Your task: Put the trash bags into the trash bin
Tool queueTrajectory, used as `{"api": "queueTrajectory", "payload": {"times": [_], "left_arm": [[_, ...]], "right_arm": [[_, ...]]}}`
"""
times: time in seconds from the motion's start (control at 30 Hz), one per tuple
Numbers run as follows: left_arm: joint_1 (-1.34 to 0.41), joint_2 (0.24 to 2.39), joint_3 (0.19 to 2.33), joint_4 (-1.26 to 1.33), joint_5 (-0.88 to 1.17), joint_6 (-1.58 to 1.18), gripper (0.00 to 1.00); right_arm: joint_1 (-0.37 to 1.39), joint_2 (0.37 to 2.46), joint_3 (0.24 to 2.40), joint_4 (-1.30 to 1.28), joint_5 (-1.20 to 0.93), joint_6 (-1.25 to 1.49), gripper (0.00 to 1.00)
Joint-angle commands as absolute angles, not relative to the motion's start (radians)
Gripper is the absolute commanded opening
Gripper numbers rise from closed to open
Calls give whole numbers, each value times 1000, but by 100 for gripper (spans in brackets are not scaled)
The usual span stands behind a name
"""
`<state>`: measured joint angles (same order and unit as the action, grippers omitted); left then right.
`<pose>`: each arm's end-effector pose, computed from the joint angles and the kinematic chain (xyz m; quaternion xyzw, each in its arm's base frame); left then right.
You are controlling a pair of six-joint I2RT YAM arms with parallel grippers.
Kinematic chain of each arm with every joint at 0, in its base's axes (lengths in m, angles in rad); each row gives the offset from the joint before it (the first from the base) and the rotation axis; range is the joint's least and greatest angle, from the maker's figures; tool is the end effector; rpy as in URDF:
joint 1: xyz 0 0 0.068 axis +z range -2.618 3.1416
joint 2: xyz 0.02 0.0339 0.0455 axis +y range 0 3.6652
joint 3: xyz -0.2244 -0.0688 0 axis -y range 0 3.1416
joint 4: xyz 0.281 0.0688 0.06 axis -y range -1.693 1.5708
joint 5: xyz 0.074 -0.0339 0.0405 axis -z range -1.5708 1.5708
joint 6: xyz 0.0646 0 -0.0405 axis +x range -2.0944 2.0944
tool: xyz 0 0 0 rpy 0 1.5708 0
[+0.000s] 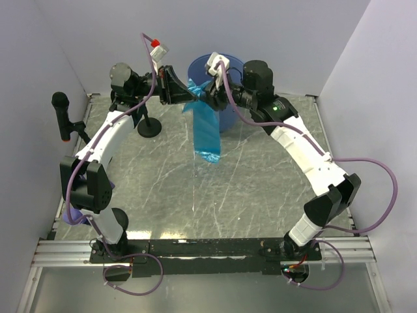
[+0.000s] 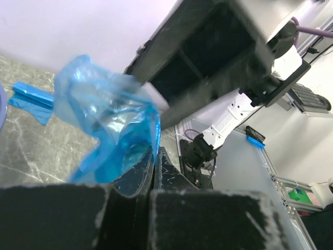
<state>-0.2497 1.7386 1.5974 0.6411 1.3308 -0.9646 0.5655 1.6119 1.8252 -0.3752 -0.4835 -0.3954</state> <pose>0.3939 -0.1652 0.3974 0.3570 0.5618 -0.6447 0.3759 0.3391 0.2507 0.4347 -0.4794 0.5844 0.2352 0.6110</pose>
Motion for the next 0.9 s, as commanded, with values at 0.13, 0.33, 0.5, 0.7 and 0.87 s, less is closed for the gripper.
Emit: {"api": "queueTrajectory", "payload": {"times": [0.13,0.33,0.5,0.7,0.87], "left_arm": [[-250,1712,1609,650,1358,-963,1],[-209,1697,1611,647,1344,-980,1],[-198,1686,1598,655,1359,-995,1],[-196,1697,1604,672,1354,-1011,1],[-160,1710,1652,660,1344,-991,1]], "right_arm": [[572,1641,1893,-350,-590,-423,2],[523,1586,1827,-374,-607,-419,0],[460,1542,1753,-382,-624,-406,0],[466,1528,1735,-391,-647,-410,0],[465,1503,1691,-425,-643,-437,0]]}}
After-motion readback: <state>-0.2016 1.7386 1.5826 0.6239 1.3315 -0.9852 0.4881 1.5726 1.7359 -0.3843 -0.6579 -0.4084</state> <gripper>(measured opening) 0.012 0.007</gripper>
